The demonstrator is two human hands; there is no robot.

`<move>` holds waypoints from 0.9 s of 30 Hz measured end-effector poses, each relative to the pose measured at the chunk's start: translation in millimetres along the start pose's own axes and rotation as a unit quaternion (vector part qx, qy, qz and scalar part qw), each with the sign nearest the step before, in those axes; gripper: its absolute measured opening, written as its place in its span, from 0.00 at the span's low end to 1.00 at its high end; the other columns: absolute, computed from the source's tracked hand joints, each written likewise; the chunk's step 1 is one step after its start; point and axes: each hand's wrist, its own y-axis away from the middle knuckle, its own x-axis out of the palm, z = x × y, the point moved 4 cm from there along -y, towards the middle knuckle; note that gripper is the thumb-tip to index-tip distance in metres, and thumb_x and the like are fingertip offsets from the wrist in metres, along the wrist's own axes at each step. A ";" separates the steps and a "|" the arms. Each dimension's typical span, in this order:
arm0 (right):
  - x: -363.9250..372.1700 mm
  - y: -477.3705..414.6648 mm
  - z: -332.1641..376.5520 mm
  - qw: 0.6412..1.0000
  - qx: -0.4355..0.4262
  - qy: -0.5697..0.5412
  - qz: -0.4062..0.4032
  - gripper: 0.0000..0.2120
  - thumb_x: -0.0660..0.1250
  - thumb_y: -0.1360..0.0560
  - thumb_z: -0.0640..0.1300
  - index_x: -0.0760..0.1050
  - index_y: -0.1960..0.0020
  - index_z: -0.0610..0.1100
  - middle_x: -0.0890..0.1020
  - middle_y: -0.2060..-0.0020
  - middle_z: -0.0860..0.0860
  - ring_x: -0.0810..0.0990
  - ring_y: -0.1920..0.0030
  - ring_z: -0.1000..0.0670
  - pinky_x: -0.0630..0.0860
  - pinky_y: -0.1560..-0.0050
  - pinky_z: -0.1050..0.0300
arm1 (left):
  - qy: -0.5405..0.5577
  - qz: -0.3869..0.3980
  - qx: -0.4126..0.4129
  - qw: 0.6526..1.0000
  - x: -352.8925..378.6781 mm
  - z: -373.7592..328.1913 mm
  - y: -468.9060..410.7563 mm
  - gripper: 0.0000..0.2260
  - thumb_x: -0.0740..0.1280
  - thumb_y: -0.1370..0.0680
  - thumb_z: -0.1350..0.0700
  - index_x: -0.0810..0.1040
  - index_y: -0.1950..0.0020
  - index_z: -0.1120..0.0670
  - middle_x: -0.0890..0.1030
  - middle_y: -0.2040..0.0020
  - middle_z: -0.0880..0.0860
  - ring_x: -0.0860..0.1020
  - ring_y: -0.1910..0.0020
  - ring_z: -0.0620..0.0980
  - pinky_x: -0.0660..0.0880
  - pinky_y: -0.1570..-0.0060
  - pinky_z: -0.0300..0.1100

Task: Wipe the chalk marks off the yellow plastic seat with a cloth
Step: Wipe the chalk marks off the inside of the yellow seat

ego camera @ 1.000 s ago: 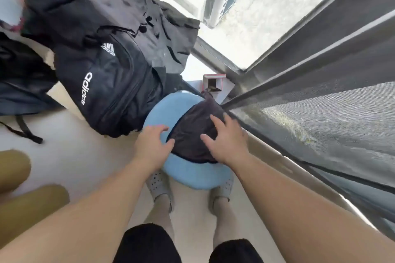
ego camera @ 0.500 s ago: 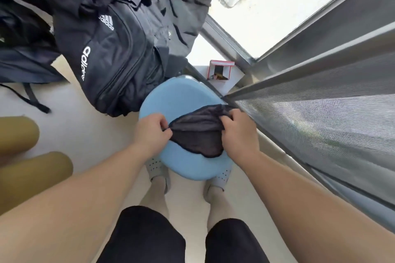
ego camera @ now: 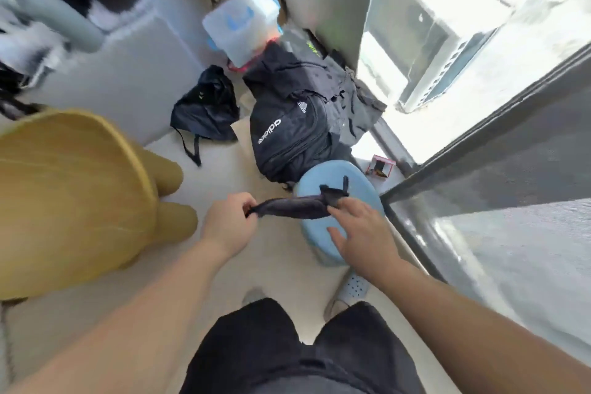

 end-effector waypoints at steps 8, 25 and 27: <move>4.5 -20.3 163.9 0.991 0.001 -0.128 -0.030 0.15 0.72 0.26 0.37 0.81 0.40 0.47 0.82 0.49 0.51 0.79 0.48 0.47 0.74 0.46 0.52 | 0.156 -0.128 -0.044 0.978 -95.8 140.9 90.1 0.05 0.71 0.26 0.61 0.80 0.60 0.52 0.81 0.64 0.49 0.78 0.61 0.52 0.75 0.61 0.44; 230.8 -29.6 596.1 0.966 -0.123 -0.063 0.221 0.08 0.70 0.22 0.45 0.70 0.53 0.50 0.80 0.54 0.53 0.77 0.52 0.47 0.72 0.54 0.52 | 0.286 -0.238 -0.251 0.894 -221.2 583.2 276.1 0.04 0.73 0.26 0.58 0.81 0.61 0.54 0.82 0.64 0.51 0.80 0.61 0.53 0.75 0.61 0.42; 253.2 -47.7 630.3 0.959 -0.126 -0.071 0.245 0.10 0.70 0.22 0.44 0.69 0.56 0.50 0.79 0.60 0.52 0.77 0.56 0.46 0.70 0.60 0.54 | 0.298 -0.249 -0.275 0.879 -230.7 616.9 273.8 0.03 0.73 0.26 0.59 0.82 0.60 0.54 0.82 0.65 0.49 0.79 0.62 0.51 0.75 0.62 0.41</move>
